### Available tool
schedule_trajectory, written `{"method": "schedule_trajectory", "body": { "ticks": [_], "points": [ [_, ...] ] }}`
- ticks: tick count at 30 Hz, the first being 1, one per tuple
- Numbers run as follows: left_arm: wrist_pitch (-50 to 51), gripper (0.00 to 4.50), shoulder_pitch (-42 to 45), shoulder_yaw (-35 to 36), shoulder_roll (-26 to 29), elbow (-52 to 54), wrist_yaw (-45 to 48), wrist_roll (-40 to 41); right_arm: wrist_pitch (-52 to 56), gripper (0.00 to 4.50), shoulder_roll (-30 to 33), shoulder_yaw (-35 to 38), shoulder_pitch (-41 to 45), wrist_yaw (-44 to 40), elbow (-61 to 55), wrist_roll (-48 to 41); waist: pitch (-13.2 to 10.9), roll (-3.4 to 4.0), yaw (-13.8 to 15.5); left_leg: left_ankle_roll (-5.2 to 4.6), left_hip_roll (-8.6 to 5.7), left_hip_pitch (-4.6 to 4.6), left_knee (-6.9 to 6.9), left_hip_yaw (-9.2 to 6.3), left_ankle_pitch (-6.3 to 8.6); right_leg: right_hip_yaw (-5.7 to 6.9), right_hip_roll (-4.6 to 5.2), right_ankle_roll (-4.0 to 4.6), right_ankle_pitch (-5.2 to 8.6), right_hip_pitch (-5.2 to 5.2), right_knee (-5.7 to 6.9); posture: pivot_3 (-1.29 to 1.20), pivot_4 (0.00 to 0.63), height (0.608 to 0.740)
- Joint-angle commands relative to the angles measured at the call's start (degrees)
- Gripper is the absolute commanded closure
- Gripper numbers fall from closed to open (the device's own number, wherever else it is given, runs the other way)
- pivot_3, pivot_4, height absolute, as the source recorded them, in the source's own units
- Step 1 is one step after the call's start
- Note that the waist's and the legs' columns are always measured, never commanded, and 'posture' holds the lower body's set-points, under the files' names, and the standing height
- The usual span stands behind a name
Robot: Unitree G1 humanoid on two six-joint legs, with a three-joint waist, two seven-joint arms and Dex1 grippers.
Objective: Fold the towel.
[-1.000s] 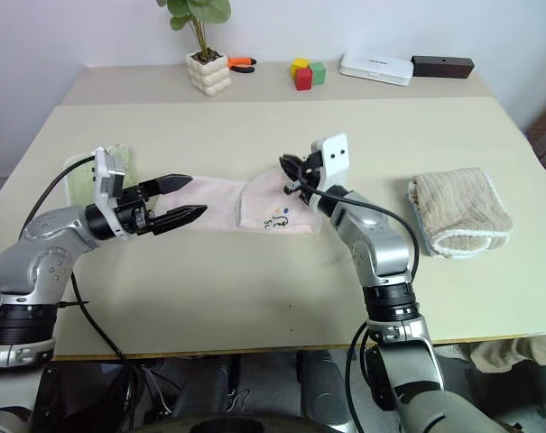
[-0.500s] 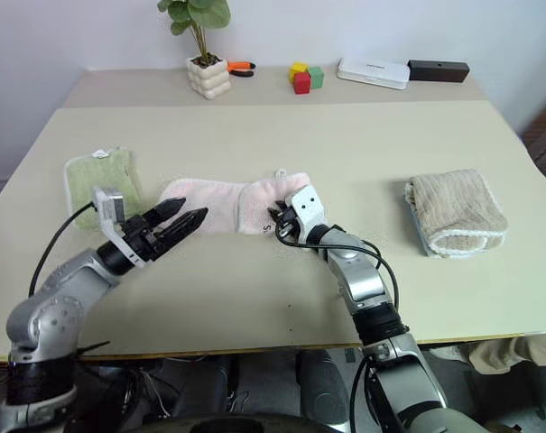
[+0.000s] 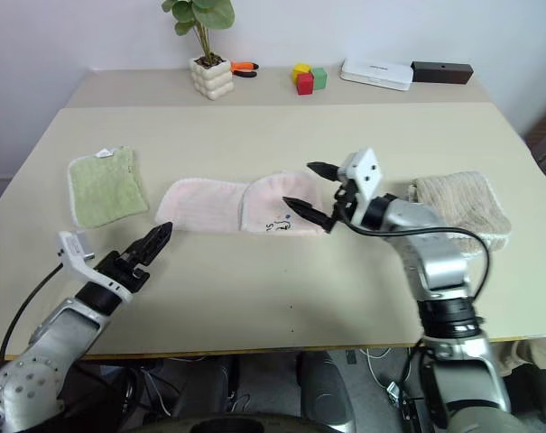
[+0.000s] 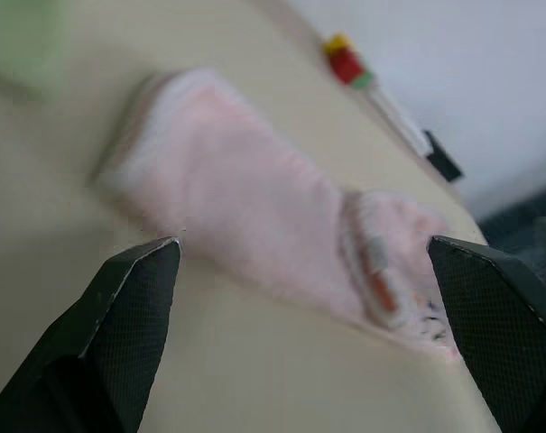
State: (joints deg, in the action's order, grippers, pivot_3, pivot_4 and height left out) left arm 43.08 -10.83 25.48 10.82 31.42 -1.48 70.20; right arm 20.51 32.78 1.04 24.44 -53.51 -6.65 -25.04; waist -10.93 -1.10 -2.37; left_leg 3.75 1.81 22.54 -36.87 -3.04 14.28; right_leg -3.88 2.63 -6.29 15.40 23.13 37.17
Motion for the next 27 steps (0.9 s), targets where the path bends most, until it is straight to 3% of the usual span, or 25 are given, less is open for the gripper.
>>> {"method": "schedule_trajectory", "body": {
  "ticks": [1,8,20,23,27],
  "points": [
    [-1.32,0.00,1.42,1.02,-1.05,-1.07,-8.15,7.58,1.07,0.09,2.98,1.84,0.02,-2.83,-3.54,-2.15,-0.02,0.04,-0.04,0.00,0.00,0.00,0.00,0.00,0.00,-0.01,-0.02,0.01,0.00,0.00,-0.02,0.00,0.150,0.740],
    [-4.42,0.00,4.58,1.30,-1.49,-7.31,-16.88,13.37,0.52,0.09,9.37,5.58,-2.57,-7.68,-5.51,-4.52,0.00,0.01,0.40,0.00,-0.02,0.04,-0.02,0.03,0.00,-0.02,0.02,-0.01,0.01,-0.02,-0.13,0.00,0.150,0.740],
    [-1.55,0.00,18.90,-4.43,0.45,-22.25,-16.53,12.44,-1.74,0.09,5.22,3.34,-2.08,-1.92,-6.41,-1.25,0.02,0.05,1.75,0.01,-0.07,0.01,-0.03,0.06,-0.01,-0.04,0.03,0.03,0.02,-0.08,-0.20,0.00,0.150,0.740],
    [-0.39,0.90,20.48,-5.45,0.09,-23.47,-16.95,12.20,-1.64,0.00,5.10,3.36,-2.01,-0.96,-7.02,-0.83,0.03,0.06,1.80,0.01,-0.09,0.01,-0.05,0.06,-0.01,-0.04,0.05,0.03,0.02,-0.10,-0.21,0.00,0.150,0.740],
    [-0.31,2.88,21.13,-5.03,-0.73,-22.95,-17.64,13.50,-2.16,0.00,5.59,3.80,-2.40,-0.39,-6.56,-0.37,0.02,0.05,1.77,0.01,-0.09,0.05,-0.04,0.05,-0.01,-0.03,0.06,0.02,0.01,-0.12,-0.29,0.00,0.150,0.740]
  ]
}}
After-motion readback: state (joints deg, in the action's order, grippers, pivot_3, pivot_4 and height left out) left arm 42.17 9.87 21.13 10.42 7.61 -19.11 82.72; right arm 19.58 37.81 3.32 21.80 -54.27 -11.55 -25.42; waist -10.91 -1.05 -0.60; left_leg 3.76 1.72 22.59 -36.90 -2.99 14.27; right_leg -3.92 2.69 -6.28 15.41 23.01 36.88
